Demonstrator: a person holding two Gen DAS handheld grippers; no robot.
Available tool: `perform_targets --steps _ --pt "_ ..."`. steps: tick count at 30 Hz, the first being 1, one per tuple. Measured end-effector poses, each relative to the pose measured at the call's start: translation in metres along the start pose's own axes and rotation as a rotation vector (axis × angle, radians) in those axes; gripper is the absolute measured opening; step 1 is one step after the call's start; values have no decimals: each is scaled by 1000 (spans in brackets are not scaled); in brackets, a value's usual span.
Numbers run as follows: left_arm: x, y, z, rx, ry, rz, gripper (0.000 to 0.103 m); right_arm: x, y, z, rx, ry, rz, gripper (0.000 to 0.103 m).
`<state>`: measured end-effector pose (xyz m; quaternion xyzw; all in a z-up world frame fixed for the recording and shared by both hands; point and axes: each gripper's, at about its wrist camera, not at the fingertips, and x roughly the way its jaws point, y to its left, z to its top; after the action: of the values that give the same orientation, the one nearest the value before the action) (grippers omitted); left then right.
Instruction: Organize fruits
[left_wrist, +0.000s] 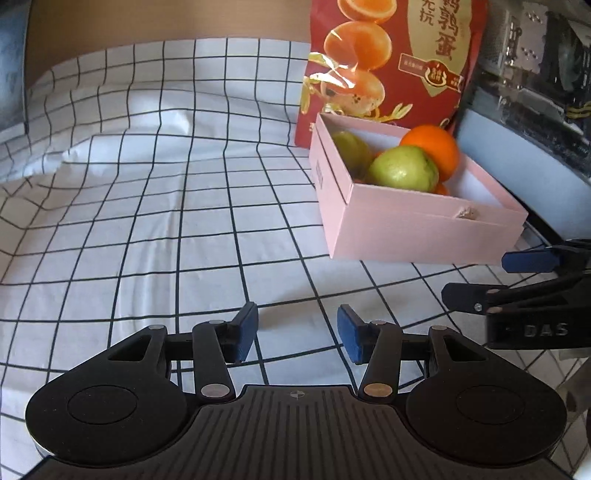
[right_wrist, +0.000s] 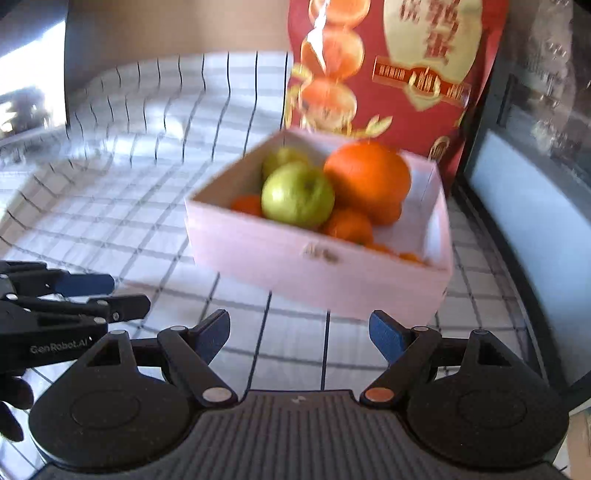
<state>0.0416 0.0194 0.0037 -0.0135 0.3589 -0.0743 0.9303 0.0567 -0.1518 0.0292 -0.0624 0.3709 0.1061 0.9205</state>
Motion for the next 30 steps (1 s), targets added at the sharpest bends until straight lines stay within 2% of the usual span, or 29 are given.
perform_targets --steps 5,8,10,12,14,18,23,30 --pt "5 -7 0 11 -22 24 55 19 -4 -5 29 57 -24 83" --pt "9 -13 0 46 -43 47 57 26 -5 -7 43 57 -44 90" --pt "10 -19 -2 74 -55 70 59 27 -3 -9 40 40 -66 99" --pt "11 -19 -3 63 -71 74 59 29 -2 -11 35 22 -110 103" --pt "12 -19 -2 65 -78 79 60 30 -4 -13 48 5 -113 103" --pt "13 -19 -2 64 -79 80 60 32 -19 -16 132 4 -54 103" --pt "13 -19 -2 62 -78 78 61 30 -21 -28 116 -78 -38 103" --pt "13 -18 -2 61 -78 75 60 29 -20 -28 125 -81 -47 103"
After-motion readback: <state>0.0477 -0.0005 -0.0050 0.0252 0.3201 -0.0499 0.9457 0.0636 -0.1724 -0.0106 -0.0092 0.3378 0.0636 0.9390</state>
